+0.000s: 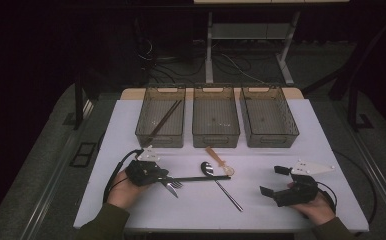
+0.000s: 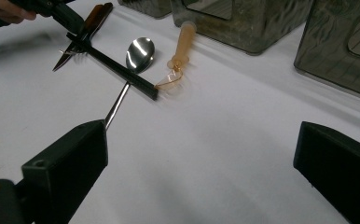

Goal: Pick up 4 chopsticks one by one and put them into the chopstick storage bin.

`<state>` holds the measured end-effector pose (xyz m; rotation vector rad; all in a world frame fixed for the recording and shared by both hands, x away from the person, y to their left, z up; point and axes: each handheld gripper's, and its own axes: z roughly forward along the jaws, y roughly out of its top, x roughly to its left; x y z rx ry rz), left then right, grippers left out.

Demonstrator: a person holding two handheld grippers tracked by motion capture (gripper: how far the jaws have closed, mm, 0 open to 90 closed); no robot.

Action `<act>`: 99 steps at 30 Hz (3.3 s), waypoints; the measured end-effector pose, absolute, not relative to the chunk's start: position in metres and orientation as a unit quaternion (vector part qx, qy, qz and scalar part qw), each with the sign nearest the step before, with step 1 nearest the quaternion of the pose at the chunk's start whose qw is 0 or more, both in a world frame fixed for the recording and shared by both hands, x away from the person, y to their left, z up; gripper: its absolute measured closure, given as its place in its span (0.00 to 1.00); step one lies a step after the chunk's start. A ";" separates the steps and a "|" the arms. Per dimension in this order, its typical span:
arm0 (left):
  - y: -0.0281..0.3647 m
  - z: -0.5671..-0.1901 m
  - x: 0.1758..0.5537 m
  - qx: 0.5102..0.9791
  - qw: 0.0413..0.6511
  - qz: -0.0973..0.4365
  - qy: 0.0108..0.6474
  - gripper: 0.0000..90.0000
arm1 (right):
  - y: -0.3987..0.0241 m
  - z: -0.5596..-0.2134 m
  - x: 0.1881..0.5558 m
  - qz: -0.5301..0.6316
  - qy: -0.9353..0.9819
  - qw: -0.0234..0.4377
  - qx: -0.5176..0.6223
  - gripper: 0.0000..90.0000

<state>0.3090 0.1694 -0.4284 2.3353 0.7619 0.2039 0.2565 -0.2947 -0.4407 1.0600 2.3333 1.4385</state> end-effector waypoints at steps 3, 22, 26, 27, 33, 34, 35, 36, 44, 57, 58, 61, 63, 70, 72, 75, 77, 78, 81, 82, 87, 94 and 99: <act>0.175 -0.430 0.309 0.894 0.327 0.080 0.294 1.00 | -0.295 -0.441 0.257 0.488 0.789 0.102 0.359 0.03; 0.186 -0.433 0.303 0.896 0.317 0.062 0.306 1.00 | -0.295 -0.441 0.257 0.488 0.789 0.101 0.360 0.03; 0.188 -0.434 0.297 0.896 0.315 0.055 0.308 1.00 | -0.295 -0.441 0.257 0.488 0.789 0.101 0.359 0.03; 0.189 -0.434 0.297 0.897 0.315 0.053 0.307 1.00 | -0.295 -0.441 0.257 0.487 0.790 0.101 0.359 0.03; 0.192 -0.434 0.291 0.897 0.315 0.049 0.308 0.99 | -0.294 -0.441 0.257 0.486 0.791 0.102 0.359 0.03; 0.193 -0.434 0.291 0.896 0.315 0.048 0.308 0.99 | -0.294 -0.441 0.257 0.486 0.790 0.102 0.359 0.03; 0.193 -0.435 0.290 0.896 0.315 0.047 0.308 0.99 | -0.294 -0.441 0.257 0.486 0.790 0.102 0.359 0.03; 0.193 -0.435 0.289 0.897 0.314 0.046 0.308 0.99 | -0.294 -0.441 0.257 0.486 0.790 0.102 0.359 0.03; 0.195 -0.434 0.283 0.898 0.314 0.041 0.305 0.99 | -0.294 -0.441 0.257 0.486 0.790 0.102 0.359 0.03; 0.196 -0.435 0.275 0.897 0.317 0.031 0.306 0.99 | -0.294 -0.441 0.257 0.485 0.791 0.102 0.360 0.03; 0.196 -0.435 0.274 0.898 0.317 0.030 0.305 0.99 | -0.294 -0.441 0.257 0.485 0.791 0.101 0.360 0.03; 0.196 -0.435 0.272 0.897 0.318 0.027 0.306 0.99 | -0.294 -0.441 0.257 0.485 0.791 0.102 0.359 0.03; 0.197 -0.435 0.272 0.898 0.317 0.026 0.304 0.99 | -0.294 -0.441 0.257 0.485 0.791 0.102 0.360 0.03; 0.196 -0.435 0.270 0.898 0.318 0.022 0.304 0.99 | -0.294 -0.441 0.258 0.485 0.790 0.102 0.360 0.03; 0.195 -0.435 0.269 0.899 0.317 0.020 0.301 0.99 | -0.294 -0.441 0.258 0.485 0.790 0.102 0.361 0.03; 0.194 -0.435 0.269 0.900 0.317 0.019 0.299 0.99 | -0.294 -0.441 0.258 0.485 0.791 0.102 0.360 0.03; 0.193 -0.435 0.269 0.902 0.315 0.017 0.296 0.99 | -0.294 -0.441 0.257 0.485 0.791 0.102 0.360 0.03; 0.193 -0.435 0.268 0.900 0.316 0.015 0.298 0.99 | -0.294 -0.441 0.257 0.485 0.790 0.102 0.360 0.03; 0.191 -0.435 0.268 0.900 0.318 0.013 0.297 0.99 | -0.294 -0.441 0.258 0.485 0.790 0.102 0.360 0.03; 0.191 -0.435 0.268 0.901 0.316 0.011 0.296 0.99 | -0.294 -0.441 0.258 0.485 0.790 0.102 0.360 0.03; 0.188 -0.435 0.266 0.903 0.316 0.008 0.292 0.99 | -0.294 -0.441 0.258 0.485 0.790 0.102 0.360 0.03; 0.186 -0.435 0.265 0.903 0.318 0.006 0.290 0.99 | -0.294 -0.441 0.258 0.485 0.790 0.102 0.360 0.03; 0.186 -0.435 0.264 0.904 0.316 0.002 0.288 0.99 | -0.294 -0.441 0.258 0.485 0.790 0.102 0.360 0.03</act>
